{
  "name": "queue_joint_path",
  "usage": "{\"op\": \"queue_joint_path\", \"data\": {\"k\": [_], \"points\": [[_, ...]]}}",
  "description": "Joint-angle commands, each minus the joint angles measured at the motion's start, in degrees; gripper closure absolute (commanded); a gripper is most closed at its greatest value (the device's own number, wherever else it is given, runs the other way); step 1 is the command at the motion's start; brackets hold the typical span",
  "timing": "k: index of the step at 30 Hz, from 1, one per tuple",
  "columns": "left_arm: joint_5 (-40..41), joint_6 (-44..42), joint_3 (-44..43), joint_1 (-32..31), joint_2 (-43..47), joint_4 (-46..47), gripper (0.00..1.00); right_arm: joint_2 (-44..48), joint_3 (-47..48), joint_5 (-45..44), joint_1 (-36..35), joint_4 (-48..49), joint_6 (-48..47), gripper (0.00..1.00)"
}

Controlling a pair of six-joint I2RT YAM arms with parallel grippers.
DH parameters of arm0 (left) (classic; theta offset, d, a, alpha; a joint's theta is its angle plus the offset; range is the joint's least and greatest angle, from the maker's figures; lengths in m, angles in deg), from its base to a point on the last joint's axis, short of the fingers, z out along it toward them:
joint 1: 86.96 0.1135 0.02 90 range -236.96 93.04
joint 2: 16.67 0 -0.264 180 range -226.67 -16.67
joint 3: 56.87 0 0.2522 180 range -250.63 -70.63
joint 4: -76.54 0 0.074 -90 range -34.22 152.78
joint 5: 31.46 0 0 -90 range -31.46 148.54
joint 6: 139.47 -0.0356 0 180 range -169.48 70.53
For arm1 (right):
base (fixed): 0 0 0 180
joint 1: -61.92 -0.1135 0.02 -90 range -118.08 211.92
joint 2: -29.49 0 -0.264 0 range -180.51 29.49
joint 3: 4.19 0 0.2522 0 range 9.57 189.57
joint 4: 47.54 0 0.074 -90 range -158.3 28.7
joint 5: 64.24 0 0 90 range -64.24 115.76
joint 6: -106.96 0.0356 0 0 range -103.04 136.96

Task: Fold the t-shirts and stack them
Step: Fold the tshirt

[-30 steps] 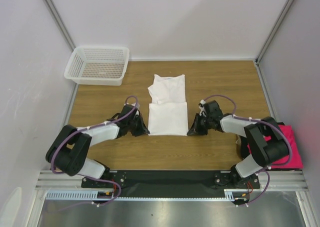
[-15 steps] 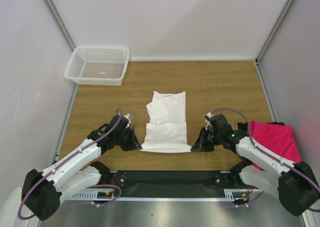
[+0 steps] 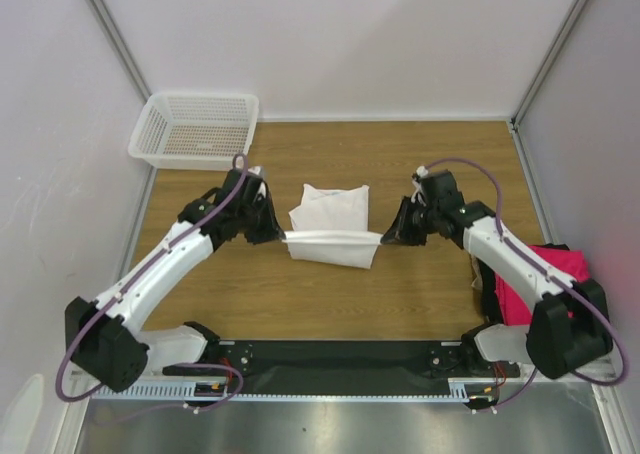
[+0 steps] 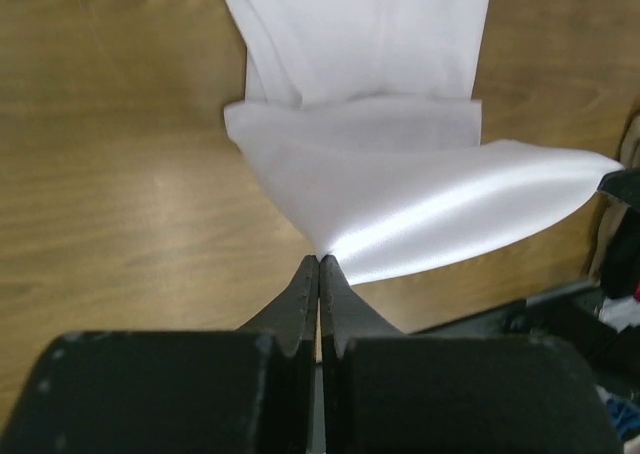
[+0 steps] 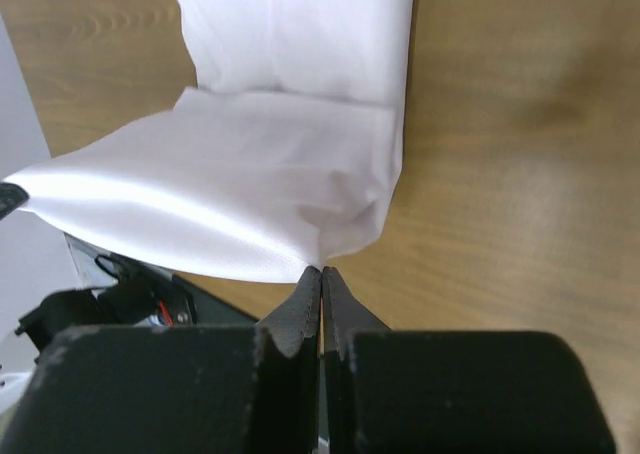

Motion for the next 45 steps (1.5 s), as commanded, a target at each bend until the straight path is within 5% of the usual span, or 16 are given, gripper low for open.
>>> {"op": "queue_joint_path", "data": {"k": [1, 17, 45], "points": [[2.6, -4.4, -5.9, 3.4, -3.8, 1.4, 1.00, -5.9, 6.1, -1.2, 2.7, 1.3, -6.2, 1.00], [-0.4, -8.2, -17.2, 7.6, -19.0, 6.9, 1.00, -21.6, 21.8, 3.8, 8.3, 3.9, -13.2, 1.00], [-1.3, -4.5, -22.2, 11.6, -26.5, 9.6, 1.00, -36.1, 37.4, 10.6, 10.9, 9.8, -18.3, 1.00]]}}
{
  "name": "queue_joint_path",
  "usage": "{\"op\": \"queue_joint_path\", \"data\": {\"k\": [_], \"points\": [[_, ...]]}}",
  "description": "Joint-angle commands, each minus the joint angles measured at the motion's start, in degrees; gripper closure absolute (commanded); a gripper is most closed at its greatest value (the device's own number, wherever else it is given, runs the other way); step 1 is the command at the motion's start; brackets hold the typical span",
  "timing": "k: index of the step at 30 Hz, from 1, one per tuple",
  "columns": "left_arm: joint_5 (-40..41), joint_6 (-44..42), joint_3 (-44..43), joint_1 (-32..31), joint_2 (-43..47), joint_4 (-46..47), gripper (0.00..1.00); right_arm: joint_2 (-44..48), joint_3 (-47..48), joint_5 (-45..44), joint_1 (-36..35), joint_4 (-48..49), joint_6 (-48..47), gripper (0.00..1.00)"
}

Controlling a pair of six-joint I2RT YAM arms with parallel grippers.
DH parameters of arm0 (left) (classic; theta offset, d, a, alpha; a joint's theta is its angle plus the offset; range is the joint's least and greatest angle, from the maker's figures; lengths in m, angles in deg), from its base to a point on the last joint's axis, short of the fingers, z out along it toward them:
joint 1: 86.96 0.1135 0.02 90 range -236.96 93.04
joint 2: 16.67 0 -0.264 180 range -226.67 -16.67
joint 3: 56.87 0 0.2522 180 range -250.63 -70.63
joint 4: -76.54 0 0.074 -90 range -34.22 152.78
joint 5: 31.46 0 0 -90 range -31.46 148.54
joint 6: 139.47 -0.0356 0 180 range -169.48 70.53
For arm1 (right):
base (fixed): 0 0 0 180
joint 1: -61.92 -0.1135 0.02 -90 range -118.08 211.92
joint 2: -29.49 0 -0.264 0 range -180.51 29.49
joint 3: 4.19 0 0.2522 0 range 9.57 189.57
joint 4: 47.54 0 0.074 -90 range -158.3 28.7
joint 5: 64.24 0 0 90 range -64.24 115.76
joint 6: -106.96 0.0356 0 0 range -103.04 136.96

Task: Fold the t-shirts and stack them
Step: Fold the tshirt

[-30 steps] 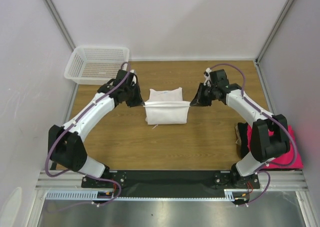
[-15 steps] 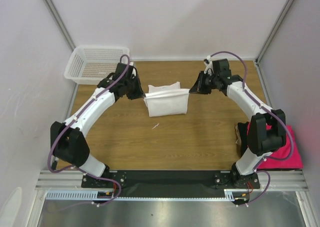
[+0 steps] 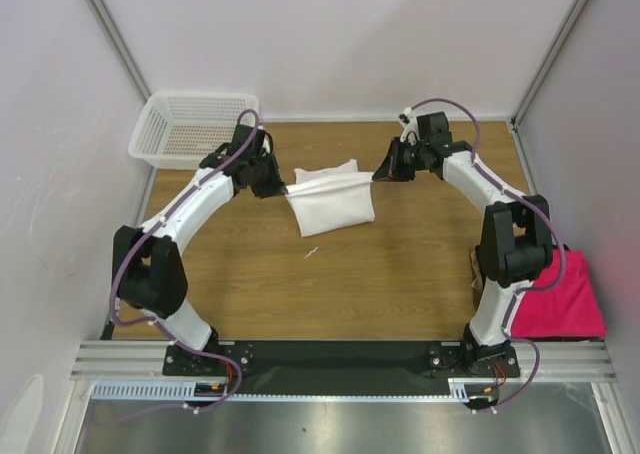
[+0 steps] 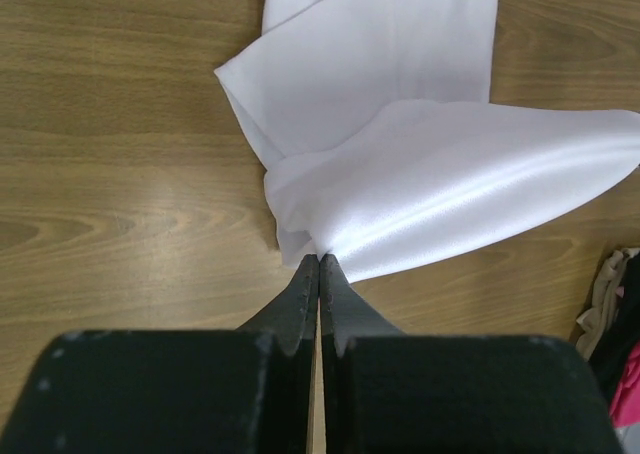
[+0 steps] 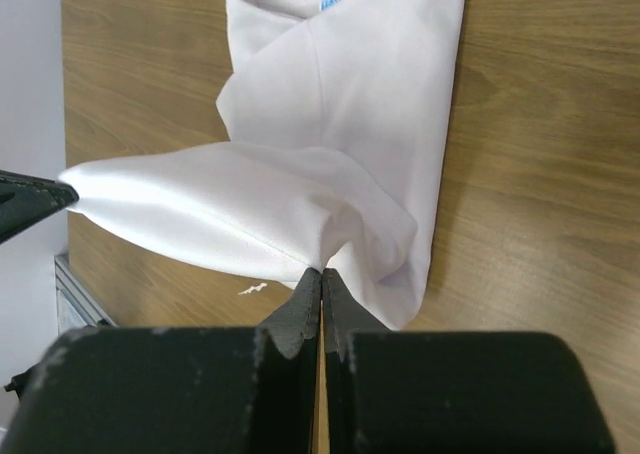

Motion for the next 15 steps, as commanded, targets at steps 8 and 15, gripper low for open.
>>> {"op": "queue_joint_path", "data": {"k": [8, 15], "points": [[-0.5, 0.7, -4.8, 3.0, -5.3, 5.7, 0.99, -8.1, 8.9, 0.4, 0.7, 5.3, -1.7, 1.00], [-1.9, 1.7, -8.4, 4.8, -12.2, 8.7, 0.99, -15.8, 15.8, -2.2, 0.7, 6.0, -0.7, 0.96]]}}
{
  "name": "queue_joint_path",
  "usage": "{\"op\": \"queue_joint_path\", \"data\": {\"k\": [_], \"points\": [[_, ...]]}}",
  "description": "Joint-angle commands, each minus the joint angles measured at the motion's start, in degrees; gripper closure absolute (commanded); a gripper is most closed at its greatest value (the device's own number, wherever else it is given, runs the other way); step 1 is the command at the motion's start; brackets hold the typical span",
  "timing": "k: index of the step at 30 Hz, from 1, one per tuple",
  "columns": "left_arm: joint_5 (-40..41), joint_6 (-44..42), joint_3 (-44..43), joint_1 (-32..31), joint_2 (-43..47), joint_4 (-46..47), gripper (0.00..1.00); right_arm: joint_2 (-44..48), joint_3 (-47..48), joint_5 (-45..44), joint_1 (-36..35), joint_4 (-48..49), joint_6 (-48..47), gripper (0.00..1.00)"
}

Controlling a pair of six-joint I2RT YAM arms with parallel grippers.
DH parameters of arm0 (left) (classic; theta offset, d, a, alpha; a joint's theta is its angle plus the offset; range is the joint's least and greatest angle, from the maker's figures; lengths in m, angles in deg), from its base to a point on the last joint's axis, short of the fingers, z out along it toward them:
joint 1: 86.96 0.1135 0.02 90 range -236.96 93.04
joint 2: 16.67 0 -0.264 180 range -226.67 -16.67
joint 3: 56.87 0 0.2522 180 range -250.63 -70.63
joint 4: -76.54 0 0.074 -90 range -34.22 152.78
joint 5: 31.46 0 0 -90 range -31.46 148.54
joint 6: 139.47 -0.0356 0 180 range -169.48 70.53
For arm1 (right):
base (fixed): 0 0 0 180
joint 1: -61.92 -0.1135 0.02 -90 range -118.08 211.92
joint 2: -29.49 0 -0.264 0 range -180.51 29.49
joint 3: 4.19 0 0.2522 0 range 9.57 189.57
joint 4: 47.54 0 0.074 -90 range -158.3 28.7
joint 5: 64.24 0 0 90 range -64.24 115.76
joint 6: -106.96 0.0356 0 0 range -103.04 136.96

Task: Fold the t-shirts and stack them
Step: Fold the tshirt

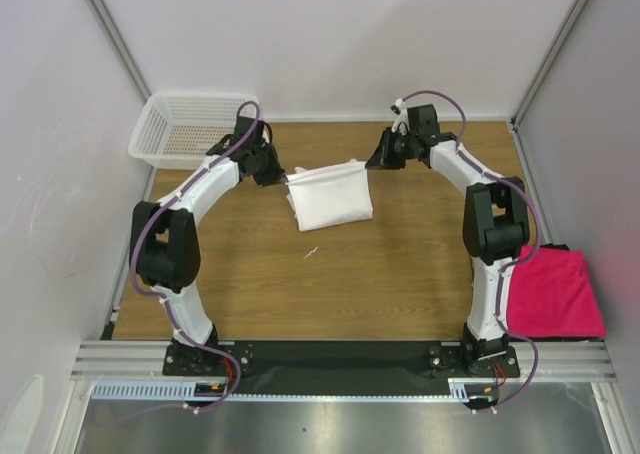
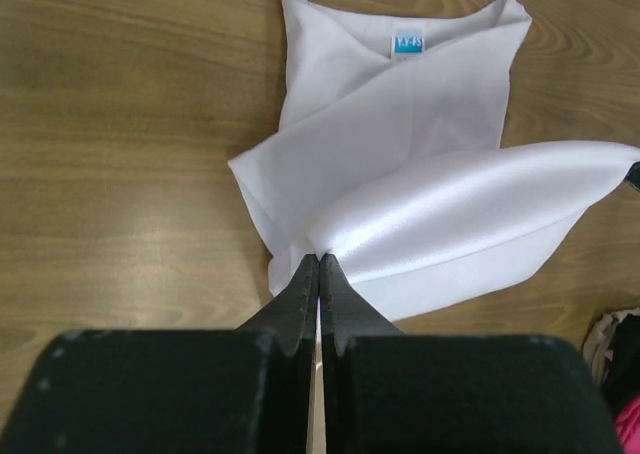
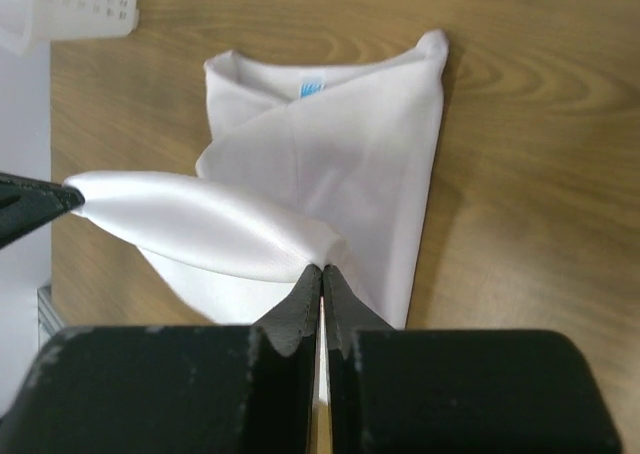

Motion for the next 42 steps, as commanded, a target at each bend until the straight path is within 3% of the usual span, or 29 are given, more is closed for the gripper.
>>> {"op": "queue_joint_path", "data": {"k": [1, 13, 15, 17, 18, 19, 20, 21, 25, 29, 34, 38, 42], "points": [[-0.7, 0.9, -3.4, 1.7, -3.7, 3.3, 1.00, -5.6, 6.3, -2.8, 0.7, 2.1, 0.0, 0.95], [-1.8, 1.7, -12.2, 2.7, -16.6, 9.8, 1.00, -17.2, 18.0, -0.9, 1.6, 3.9, 1.7, 0.93], [-1.6, 1.5, -13.4, 2.9, -18.1, 9.7, 0.99, -17.9, 18.7, -0.6, 1.5, 4.6, 1.7, 0.89], [-1.1, 1.3, -14.2, 3.1, -18.6, 8.8, 0.95, -18.3, 19.5, 0.0, 1.6, 4.7, 1.7, 0.75], [-0.8, 1.2, -14.8, 3.2, -18.5, 8.6, 0.78, -18.5, 20.0, 0.3, 1.7, 3.8, 1.6, 0.66], [-0.6, 0.8, -15.1, 3.2, -18.2, 8.4, 0.67, -18.5, 20.5, 0.5, 1.7, 3.4, 1.4, 0.51], [0.0, -0.2, -15.3, 3.3, -17.9, 8.4, 0.57, -18.4, 21.0, 0.8, 1.9, 3.0, 1.3, 0.46], [0.1, -0.7, -16.2, 3.3, -16.7, 8.4, 0.40, -17.7, 21.8, 1.1, 1.9, 2.5, 1.3, 0.38], [-0.7, -3.3, -16.5, 3.3, -12.3, 11.3, 0.20, -15.1, 23.4, 1.3, 2.2, 2.1, 1.3, 0.30], [-4.5, -3.9, -15.9, 3.0, -7.7, 13.1, 0.19, -11.8, 23.5, 1.8, 2.0, 1.4, 1.9, 0.29], [-11.3, 0.2, -7.4, 0.9, -1.6, 21.8, 0.21, -8.4, 18.7, 3.5, 1.5, 6.0, 8.6, 0.31], [-13.7, 13.0, 5.7, -0.4, -0.4, 40.5, 0.21, -7.6, 8.6, 6.6, 0.7, 18.5, 18.3, 0.31], [-15.1, 20.5, 12.2, -1.3, -3.5, 52.6, 0.22, -9.1, 4.5, 7.8, -0.1, 24.9, 22.0, 0.31]]}}
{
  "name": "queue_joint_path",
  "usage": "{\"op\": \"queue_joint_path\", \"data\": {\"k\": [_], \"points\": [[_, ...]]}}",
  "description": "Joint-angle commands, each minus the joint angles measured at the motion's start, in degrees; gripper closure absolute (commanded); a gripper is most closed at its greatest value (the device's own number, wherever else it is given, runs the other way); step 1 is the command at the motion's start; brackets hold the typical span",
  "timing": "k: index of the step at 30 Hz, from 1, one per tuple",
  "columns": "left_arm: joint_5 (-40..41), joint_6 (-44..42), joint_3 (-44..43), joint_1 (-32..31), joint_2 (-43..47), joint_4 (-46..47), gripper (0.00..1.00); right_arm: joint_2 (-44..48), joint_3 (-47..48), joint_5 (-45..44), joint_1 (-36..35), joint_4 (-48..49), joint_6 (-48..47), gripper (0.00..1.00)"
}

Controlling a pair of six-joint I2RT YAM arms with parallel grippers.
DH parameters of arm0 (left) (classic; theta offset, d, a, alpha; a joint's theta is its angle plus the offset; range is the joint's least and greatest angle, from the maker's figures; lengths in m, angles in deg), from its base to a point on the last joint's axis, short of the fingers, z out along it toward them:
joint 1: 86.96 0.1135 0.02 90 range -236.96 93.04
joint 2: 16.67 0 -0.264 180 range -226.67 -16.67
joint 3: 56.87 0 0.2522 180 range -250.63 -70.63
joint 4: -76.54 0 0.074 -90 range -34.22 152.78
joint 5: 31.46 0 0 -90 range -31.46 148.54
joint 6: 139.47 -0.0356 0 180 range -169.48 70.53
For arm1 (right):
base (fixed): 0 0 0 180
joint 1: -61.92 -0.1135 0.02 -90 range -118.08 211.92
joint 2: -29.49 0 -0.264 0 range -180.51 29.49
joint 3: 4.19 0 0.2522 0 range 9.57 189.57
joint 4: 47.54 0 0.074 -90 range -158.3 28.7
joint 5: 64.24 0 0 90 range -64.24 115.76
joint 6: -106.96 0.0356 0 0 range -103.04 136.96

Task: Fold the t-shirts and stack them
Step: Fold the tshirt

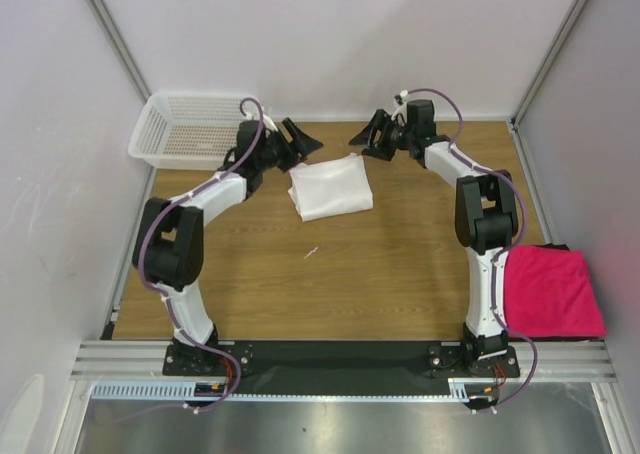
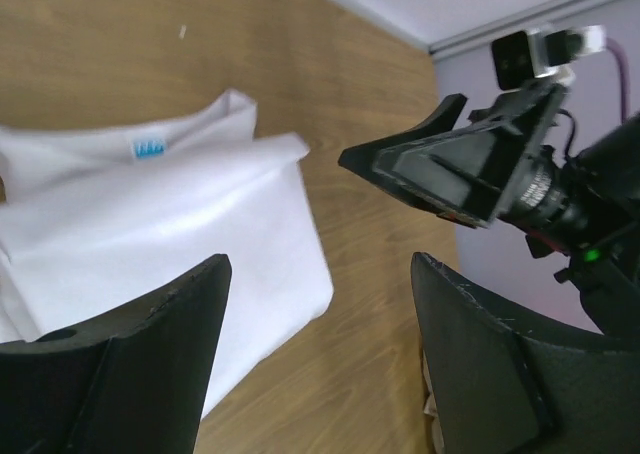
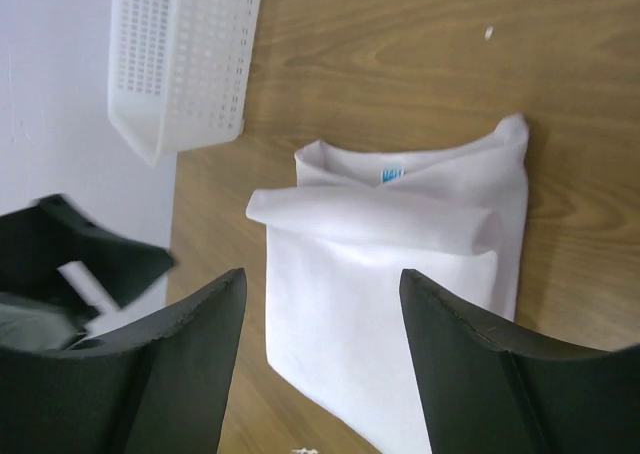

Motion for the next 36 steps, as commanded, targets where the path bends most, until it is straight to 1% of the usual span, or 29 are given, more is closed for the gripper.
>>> {"op": "queue_joint_path", "data": {"k": [1, 5, 11, 16, 18, 22, 27, 33, 36], "points": [[-2.9, 9.5, 4.4, -0.5, -3.9, 14.2, 0.22, -0.7, -3.4, 2.8, -1.4, 9.9, 6.4, 0.31], [-1.5, 9.9, 5.0, -0.5, -6.5, 17.4, 0.22, -2.7, -3.1, 2.5, -2.1, 12.2, 6.9, 0.30], [0.6, 9.4, 3.4, -0.5, -10.7, 18.3, 0.22, -6.6, -1.1, 1.2, -2.1, 13.5, 6.9, 0.30], [0.8, 8.9, 1.4, 0.4, -14.9, 19.3, 0.22, -10.0, 3.0, 0.1, -1.8, 12.4, 6.2, 0.30], [0.8, 8.9, -0.6, 1.0, -16.8, 18.8, 0.22, -10.9, 3.5, -0.3, -1.7, 13.3, 6.4, 0.30], [1.6, 8.0, -3.9, 1.7, -20.1, 17.6, 0.22, -12.7, 4.0, -1.0, -1.2, 18.6, 8.8, 0.30], [2.1, 9.1, -6.6, 2.9, -23.2, 18.6, 0.22, -15.7, 7.0, -1.6, -1.0, 20.9, 10.7, 0.30], [1.2, 7.1, -10.2, 3.3, -25.1, 16.1, 0.22, -18.1, 10.0, -1.5, -0.9, 20.2, 10.5, 0.30], [1.6, 4.5, -12.6, 3.2, -24.8, 13.6, 0.22, -17.1, 10.9, -1.8, -0.9, 18.5, 8.6, 0.30]]}}
